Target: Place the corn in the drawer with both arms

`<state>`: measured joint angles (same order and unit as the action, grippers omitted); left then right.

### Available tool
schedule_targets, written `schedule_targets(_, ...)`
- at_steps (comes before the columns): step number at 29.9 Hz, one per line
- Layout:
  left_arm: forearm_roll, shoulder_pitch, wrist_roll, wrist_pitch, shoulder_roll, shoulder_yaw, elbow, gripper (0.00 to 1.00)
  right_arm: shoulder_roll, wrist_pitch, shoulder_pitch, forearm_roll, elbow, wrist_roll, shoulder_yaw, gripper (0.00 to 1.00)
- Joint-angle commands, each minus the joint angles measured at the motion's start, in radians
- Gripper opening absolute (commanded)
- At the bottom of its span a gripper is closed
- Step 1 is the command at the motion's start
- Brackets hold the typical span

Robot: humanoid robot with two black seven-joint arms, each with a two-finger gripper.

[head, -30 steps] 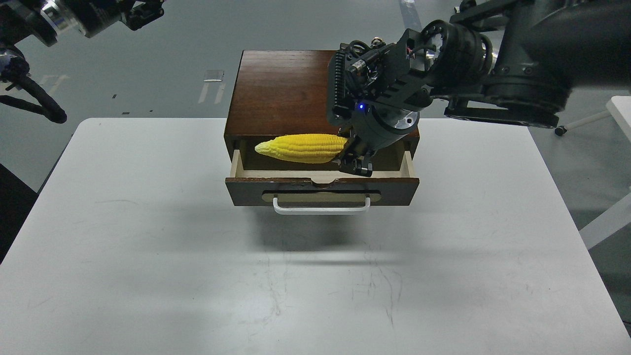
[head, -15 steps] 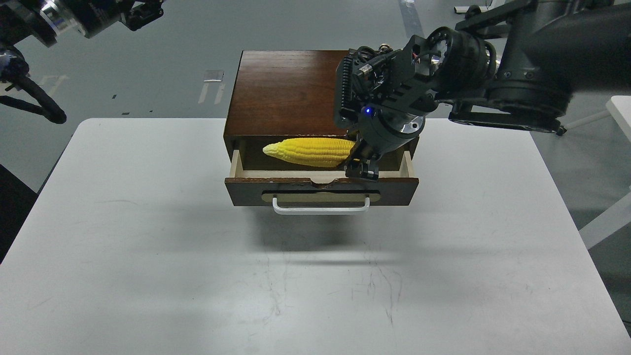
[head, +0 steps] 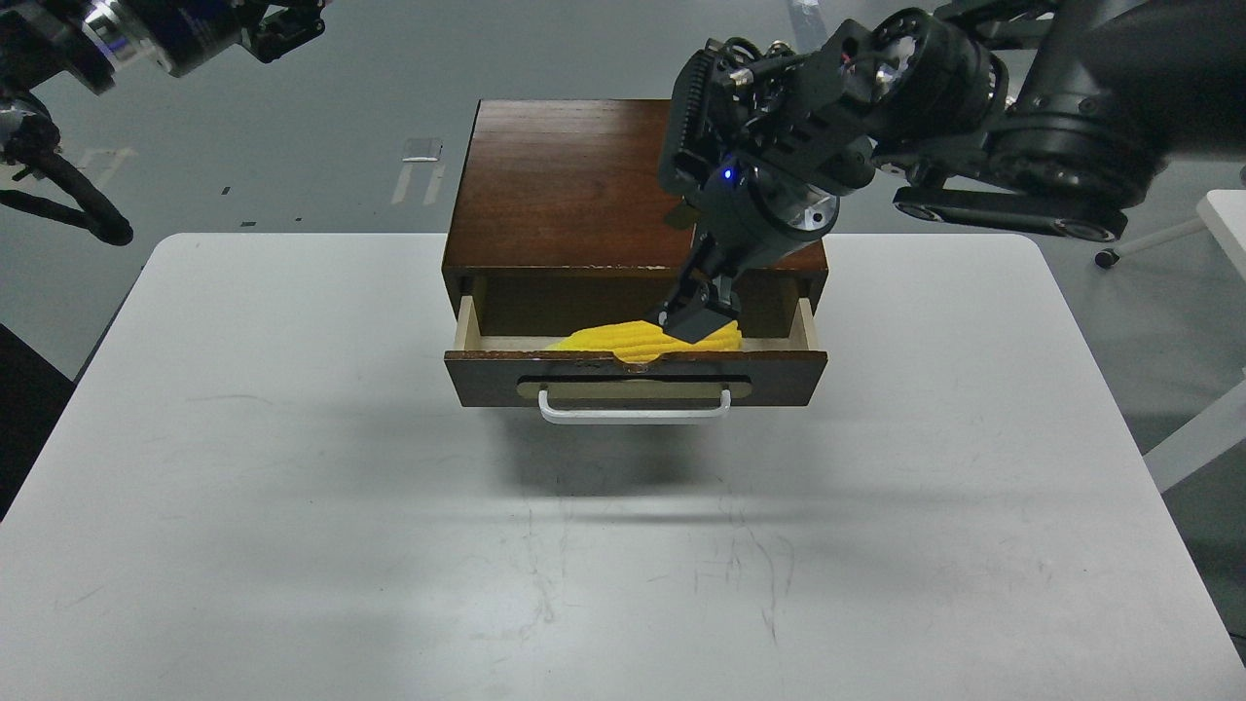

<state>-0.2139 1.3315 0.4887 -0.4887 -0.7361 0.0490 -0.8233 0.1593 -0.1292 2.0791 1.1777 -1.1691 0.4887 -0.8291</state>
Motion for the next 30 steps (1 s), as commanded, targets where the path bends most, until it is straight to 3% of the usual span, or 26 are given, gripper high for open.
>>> schedule_targets(1,0.001,-0.006,0.0,0.0,0.006,0.0,0.001,0.98,0.055,0.014,-0.033,-0.256,0.057,0.0,0.07,1.0)
schedule_targets(4,0.001,-0.012,0.0,0.0,0.007,0.0,0.001,0.98,0.112,0.026,-0.111,-0.491,0.098,0.0,0.136,1.0)
schedule_targets(8,0.001,-0.046,0.0,0.0,0.014,0.002,0.007,0.98,0.235,0.117,-0.357,-0.775,0.129,0.0,0.394,1.0)
schedule_targets(14,0.011,-0.116,0.0,0.0,0.043,0.008,0.015,0.98,0.295,0.216,-0.727,-0.826,0.135,0.0,0.791,1.0)
schedule_targets(20,0.014,-0.199,0.0,0.0,0.093,0.061,0.016,0.98,0.278,0.237,-0.991,-0.828,0.196,0.0,1.065,1.0)
schedule_targets(30,0.019,-0.291,0.0,0.0,0.17,0.15,0.03,0.98,0.24,0.226,-1.103,-0.857,0.226,0.0,1.154,1.0)
